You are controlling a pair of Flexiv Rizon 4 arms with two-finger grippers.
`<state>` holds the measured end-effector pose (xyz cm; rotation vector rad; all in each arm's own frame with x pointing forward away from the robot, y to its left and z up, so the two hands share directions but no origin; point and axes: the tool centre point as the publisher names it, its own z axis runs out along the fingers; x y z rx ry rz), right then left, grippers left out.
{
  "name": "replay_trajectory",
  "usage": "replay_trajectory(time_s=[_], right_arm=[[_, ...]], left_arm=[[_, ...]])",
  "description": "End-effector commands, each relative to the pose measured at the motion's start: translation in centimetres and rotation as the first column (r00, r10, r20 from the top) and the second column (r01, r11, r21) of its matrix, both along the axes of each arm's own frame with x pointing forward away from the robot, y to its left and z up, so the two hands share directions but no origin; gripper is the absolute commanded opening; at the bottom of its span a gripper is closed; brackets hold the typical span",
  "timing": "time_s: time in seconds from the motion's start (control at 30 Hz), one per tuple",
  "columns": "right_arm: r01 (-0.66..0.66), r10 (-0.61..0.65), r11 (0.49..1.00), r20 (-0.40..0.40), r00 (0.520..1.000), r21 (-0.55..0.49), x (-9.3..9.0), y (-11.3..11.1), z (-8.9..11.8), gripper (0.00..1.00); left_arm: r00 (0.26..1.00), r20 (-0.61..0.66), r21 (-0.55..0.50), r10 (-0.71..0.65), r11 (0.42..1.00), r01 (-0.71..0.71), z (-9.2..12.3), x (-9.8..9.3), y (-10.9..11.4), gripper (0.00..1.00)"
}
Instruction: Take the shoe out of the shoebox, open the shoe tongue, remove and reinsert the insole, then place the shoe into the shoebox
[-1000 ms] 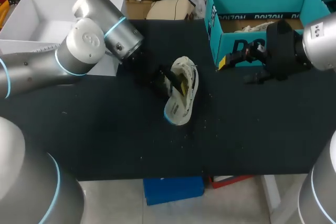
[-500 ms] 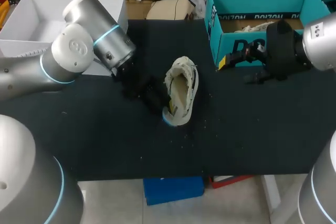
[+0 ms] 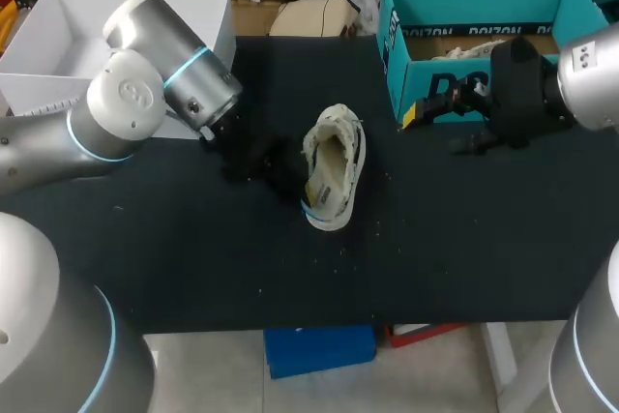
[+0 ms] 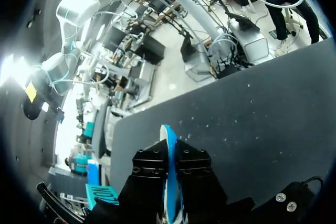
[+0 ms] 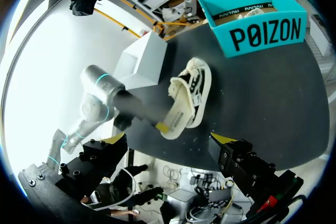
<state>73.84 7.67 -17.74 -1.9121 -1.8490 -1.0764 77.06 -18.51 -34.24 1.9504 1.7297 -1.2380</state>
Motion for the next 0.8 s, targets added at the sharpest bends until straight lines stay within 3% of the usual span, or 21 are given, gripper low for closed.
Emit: replay_trajectory(time_s=[0.03,0.8], right_arm=[[0.001,-0.001,1.000,-0.001,1.000,-0.002,-0.1,0.0,0.0,1.00],[0.001,-0.001,1.000,-0.001,1.000,-0.002,-0.1,0.0,0.0,1.00]], left_arm=[[1.000,-0.006,-0.006,0.000,1.000,0.000,-1.0,1.1,-1.0,0.00],[0.998,0.004,0.020,0.058,0.998,-0.058,-4.0,8.1,-3.8,0.00]])
